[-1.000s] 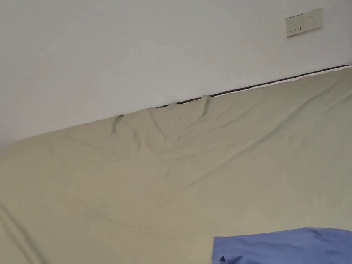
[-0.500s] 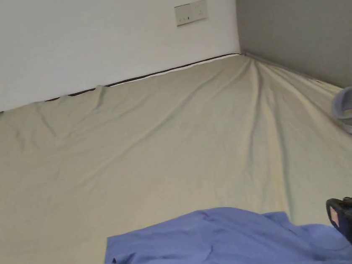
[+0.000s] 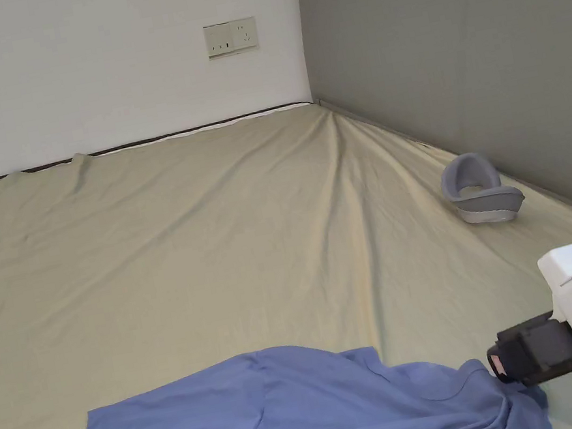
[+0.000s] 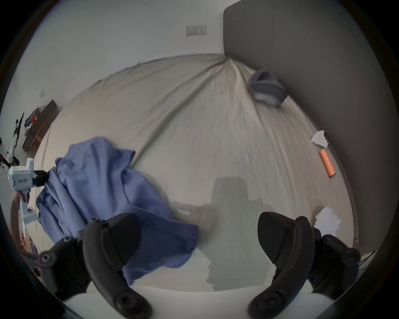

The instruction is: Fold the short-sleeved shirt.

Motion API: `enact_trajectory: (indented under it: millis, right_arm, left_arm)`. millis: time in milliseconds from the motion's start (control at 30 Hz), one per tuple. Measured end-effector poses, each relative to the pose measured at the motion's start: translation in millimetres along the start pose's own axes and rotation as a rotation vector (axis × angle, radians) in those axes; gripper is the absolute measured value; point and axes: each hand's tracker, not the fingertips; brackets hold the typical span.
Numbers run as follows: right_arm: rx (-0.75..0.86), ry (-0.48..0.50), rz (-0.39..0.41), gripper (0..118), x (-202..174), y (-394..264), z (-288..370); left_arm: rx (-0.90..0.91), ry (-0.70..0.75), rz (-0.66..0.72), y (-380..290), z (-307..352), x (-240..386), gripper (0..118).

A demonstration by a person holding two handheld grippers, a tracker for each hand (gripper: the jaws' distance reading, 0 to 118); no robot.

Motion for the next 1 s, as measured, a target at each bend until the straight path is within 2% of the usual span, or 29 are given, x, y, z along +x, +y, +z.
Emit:
enact_trajectory:
  millis: [133, 200, 267, 300, 367, 433, 467, 500, 533, 600, 667, 733, 867, 967, 1000]
  right_arm:
    - [-0.043, -0.034, 0.064, 111, -1, -4, -18]
    - [-0.036, -0.01, 0.085, 111, -6, -4, -28]
    - [-0.044, 0.007, 0.089, 104, -10, -2, -36]
    - [-0.047, 0.01, 0.089, 92, -14, -2, -40]
    - [-0.049, 0.047, 0.11, 49, -23, -4, -46]
    - [-0.048, 0.035, 0.12, 42, -33, -8, -50]
    - [-0.03, 0.022, 0.118, 26, -34, -8, -48]
    - [-0.009, 0.041, 0.085, 2, -29, -7, -46]
    - [0.028, 0.066, 0.033, 2, -26, -7, -44]
    - [0.076, 0.043, -0.055, 2, -22, -8, -38]
    - [0.104, 0.068, -0.032, 2, -22, -11, -32]
    - [0.181, 0.022, 0.027, 2, -30, -11, -23]
    - [0.323, 0.087, -0.048, 2, -37, -4, 7]
    - [0.462, 0.088, -0.026, 2, -40, 5, 42]
    - [0.486, 0.091, -0.042, 2, -41, 10, 56]
  left_arm:
    - [-0.01, -0.023, 0.018, 3, 0, -6, 8]
    - [-0.013, -0.027, 0.027, 4, -2, -7, 8]
    - [-0.005, -0.028, 0.024, 1, 0, -7, 8]
    - [0.002, -0.029, 0.025, 0, -1, -8, 8]
    - [0.032, -0.034, 0.03, -4, -1, -9, 8]
    - [0.082, -0.043, 0.033, -10, -3, -11, 8]
    - [0.126, -0.052, 0.059, -14, -4, -13, 8]
    - [0.179, -0.082, 0.098, -19, -6, -16, 8]
    - [0.231, -0.105, 0.144, -25, -9, -19, 8]
    - [0.314, -0.151, 0.287, -36, -15, -24, 8]
    - [0.281, -0.201, 0.368, -28, -10, -36, 8]
    - [0.272, -0.27, 0.429, -24, -15, -40, 7]
    - [0.356, -0.337, 0.541, -14, -5, -44, 7]
    - [0.428, -0.399, 0.578, -2, 20, -52, 7]
    - [0.446, -0.412, 0.544, 4, 32, -55, 7]
